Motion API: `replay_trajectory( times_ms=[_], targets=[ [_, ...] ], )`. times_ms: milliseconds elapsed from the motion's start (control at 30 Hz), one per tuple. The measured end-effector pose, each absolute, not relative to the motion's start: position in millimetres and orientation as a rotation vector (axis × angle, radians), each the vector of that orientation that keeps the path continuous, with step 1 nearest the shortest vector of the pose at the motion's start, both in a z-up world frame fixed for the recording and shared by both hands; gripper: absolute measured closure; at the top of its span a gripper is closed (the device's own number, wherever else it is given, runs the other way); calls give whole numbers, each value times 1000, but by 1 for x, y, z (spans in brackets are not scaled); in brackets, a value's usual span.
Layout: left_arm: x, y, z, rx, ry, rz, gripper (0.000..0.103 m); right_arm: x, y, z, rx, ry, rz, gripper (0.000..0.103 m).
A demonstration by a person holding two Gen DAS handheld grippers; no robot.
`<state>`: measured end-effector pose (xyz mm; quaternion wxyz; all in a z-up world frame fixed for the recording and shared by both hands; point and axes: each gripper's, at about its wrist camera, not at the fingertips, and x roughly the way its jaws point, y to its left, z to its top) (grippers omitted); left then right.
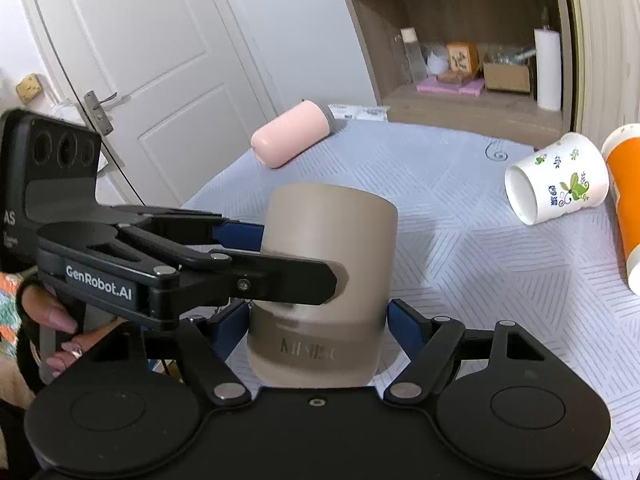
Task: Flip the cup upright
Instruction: 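Rotate the right gripper to stand the beige tumbler upright, opening up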
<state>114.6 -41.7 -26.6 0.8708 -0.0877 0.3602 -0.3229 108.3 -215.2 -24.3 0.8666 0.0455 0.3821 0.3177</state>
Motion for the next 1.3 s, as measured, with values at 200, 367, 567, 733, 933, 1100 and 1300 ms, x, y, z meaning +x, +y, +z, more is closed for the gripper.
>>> replay_trajectory(
  times_ms=[200,367,567,733,933,1100,1300],
  targets=[
    [100,-45,-22,-109,706,-697,25,91,-223,-28,92,722,691,24],
    [85,-52,-18,-52,672,-688,25,76,-212,-27,5,672,676,24],
    [73,-49,-18,-54,665,-684,26,56,-201,-25,-130,607,649,24],
    [61,-47,-16,-23,652,-685,27,41,-193,-26,-198,552,626,24],
    [56,-54,-15,19,625,-682,28,39,-191,-27,-215,541,586,24],
    [57,-65,-13,76,610,-651,28,44,-188,-29,-252,529,553,24],
    [78,-63,-10,66,613,-643,28,63,-188,-30,-235,526,551,24]
  ],
)
